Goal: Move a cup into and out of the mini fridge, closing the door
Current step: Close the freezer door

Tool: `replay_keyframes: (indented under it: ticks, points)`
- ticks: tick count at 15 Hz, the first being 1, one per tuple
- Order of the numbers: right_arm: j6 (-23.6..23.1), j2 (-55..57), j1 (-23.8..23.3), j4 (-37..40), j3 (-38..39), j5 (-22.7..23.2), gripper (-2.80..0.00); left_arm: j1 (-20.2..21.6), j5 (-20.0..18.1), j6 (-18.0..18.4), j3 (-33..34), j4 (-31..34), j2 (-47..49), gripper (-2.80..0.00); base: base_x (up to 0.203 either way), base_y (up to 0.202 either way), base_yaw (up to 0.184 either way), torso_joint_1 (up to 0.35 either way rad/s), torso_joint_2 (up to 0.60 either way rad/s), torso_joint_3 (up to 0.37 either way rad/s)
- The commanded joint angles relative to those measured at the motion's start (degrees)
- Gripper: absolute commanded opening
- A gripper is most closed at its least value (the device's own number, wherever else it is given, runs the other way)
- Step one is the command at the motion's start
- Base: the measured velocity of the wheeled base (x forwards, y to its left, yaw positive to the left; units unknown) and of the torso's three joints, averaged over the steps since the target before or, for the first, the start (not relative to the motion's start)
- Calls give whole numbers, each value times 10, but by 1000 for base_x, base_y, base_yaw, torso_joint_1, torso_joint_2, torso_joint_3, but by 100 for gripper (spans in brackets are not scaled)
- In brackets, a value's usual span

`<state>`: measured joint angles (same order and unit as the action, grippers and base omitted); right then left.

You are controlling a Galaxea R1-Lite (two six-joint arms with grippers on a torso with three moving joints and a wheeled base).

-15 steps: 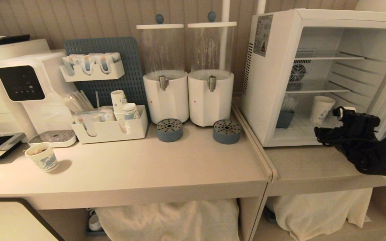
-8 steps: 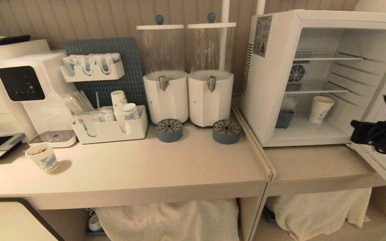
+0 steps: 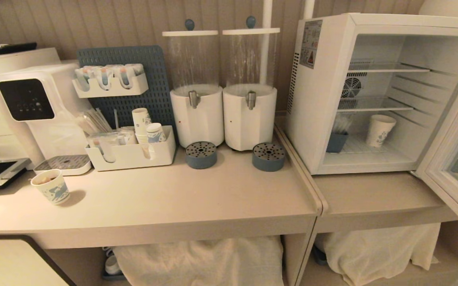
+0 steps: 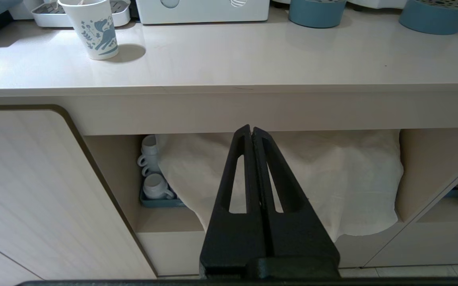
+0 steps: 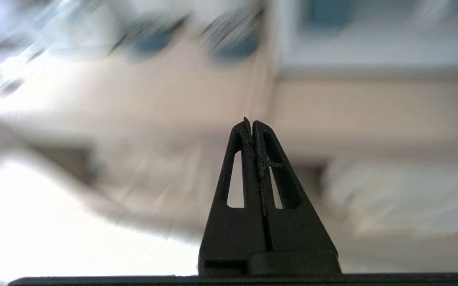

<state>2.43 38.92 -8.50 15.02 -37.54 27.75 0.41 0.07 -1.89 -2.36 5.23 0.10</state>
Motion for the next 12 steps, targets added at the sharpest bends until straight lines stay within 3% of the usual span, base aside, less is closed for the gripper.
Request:
replay_keyframes:
  ticks: [1, 3, 5, 7, 9, 12]
  points:
    - [-2, -179, 33, 140, 10, 12, -280, 0, 0, 0, 0, 0, 0, -280, 0, 0, 0, 0, 0, 0]
    - [-2, -294, 58, 170, 39, 2, -280, 0, 0, 0, 0, 0, 0, -280, 0, 0, 0, 0, 0, 0]
    - [6, -379, 70, 155, 79, -75, -280, 0, 0, 0, 0, 0, 0, -280, 0, 0, 0, 0, 0, 0]
    - [15, -394, 76, 13, 187, -180, -280, 0, 0, 0, 0, 0, 0, -280, 0, 0, 0, 0, 0, 0]
    - [-10, -392, 80, -115, 332, -234, -280, 0, 0, 0, 0, 0, 0, -280, 0, 0, 0, 0, 0, 0]
    - [-30, -377, 83, -115, 376, -269, -280, 0, 0, 0, 0, 0, 0, -280, 0, 0, 0, 0, 0, 0]
